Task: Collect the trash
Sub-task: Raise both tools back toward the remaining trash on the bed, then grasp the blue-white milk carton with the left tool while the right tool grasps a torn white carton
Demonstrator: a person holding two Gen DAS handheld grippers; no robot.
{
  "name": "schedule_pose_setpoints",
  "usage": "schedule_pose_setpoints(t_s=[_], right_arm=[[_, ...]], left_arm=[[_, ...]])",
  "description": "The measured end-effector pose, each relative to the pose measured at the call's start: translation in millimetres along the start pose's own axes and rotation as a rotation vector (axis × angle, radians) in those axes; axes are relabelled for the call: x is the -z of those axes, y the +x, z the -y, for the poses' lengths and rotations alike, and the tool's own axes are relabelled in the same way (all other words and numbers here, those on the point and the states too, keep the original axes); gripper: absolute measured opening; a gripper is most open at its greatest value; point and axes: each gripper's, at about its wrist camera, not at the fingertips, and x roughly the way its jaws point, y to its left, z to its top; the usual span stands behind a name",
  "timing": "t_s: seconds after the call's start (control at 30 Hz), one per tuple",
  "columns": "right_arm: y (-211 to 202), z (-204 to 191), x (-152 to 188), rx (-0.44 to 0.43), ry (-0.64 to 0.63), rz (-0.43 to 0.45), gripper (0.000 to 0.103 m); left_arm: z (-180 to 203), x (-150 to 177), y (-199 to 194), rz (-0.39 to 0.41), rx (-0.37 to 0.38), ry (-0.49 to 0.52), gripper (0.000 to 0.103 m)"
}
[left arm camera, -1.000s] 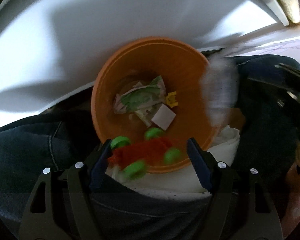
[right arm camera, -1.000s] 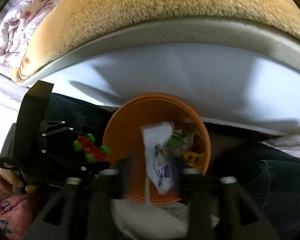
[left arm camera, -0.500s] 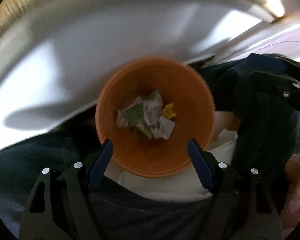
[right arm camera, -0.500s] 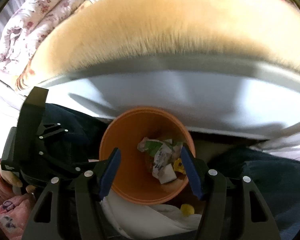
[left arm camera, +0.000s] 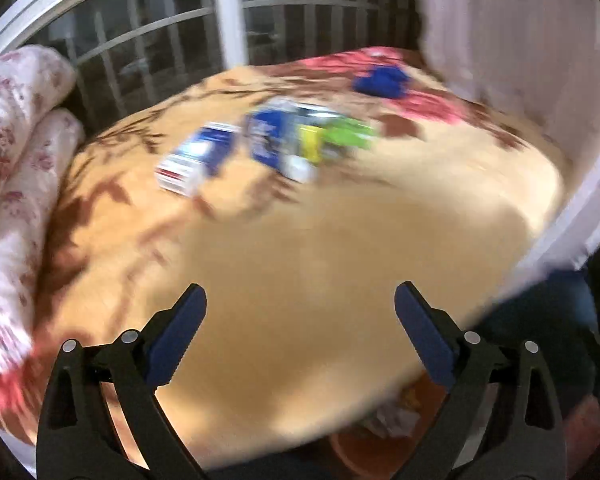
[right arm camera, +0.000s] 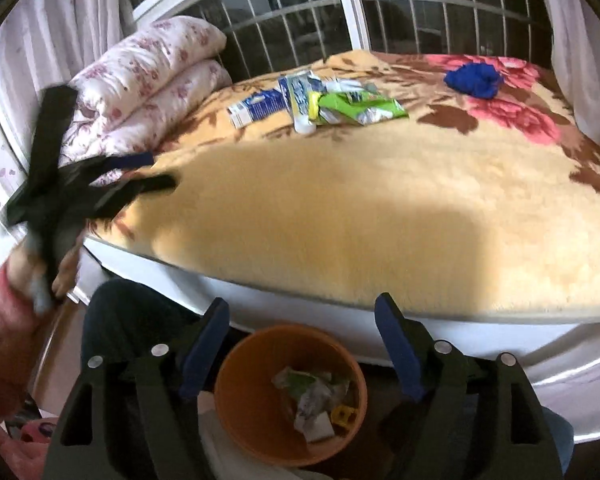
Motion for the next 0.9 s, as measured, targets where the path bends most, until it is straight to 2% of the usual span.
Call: schedule_pose_setpoints(t_s=[0.1, 0.2, 0.33, 0.43, 0.5, 0.6, 0.7, 0.73, 0.83, 0.9], right_arm=[[7, 0, 3, -0.003, 0.008, -0.016, 0.074], [13, 1, 6, 0.0, 0.013, -0.031, 0.074], [22, 7, 5, 0.004, 0.034, -0.054, 0.074], [26, 11, 4, 0.01, 0.044, -0.065, 0.074], [26, 14, 3, 0.011, 0.049, -0.066, 0.074], [26, 16, 1, 0.019, 0.052, -0.066, 0.074], [27, 20, -3, 0.027, 0.06, -0.064, 0.074], [26, 21, -4, 0.029, 0.063, -0.063, 0.074], [26, 23, -6, 0.029, 0.065, -0.058, 0.074], [25, 23, -8, 0.031, 0.063, -0.053, 0.074]], left_arm=[[-32, -32, 35, -0.021, -0.053, -0.041, 0.093], [-55, -48, 65, -0.067, -0.095, -0.058, 0.093], [-86, -80, 99, -0.099, -0.176, -0.044, 0.093], [-103, -100, 117, -0.125, -0.174, -0.036, 0.093], [-112, -109, 134, -0.173, -0.161, -0.011, 0.093], [-113, -114, 151, -0.243, -0.118, 0.034, 0.093], [-108, -113, 165, -0.277, -0.136, 0.083, 0.093], [-108, -113, 167, -0.279, -0.131, 0.077, 0.091], [-108, -112, 164, -0.262, -0.077, 0.022, 0.062], [-107, -111, 157, -0.228, -0.079, -0.009, 0.06]])
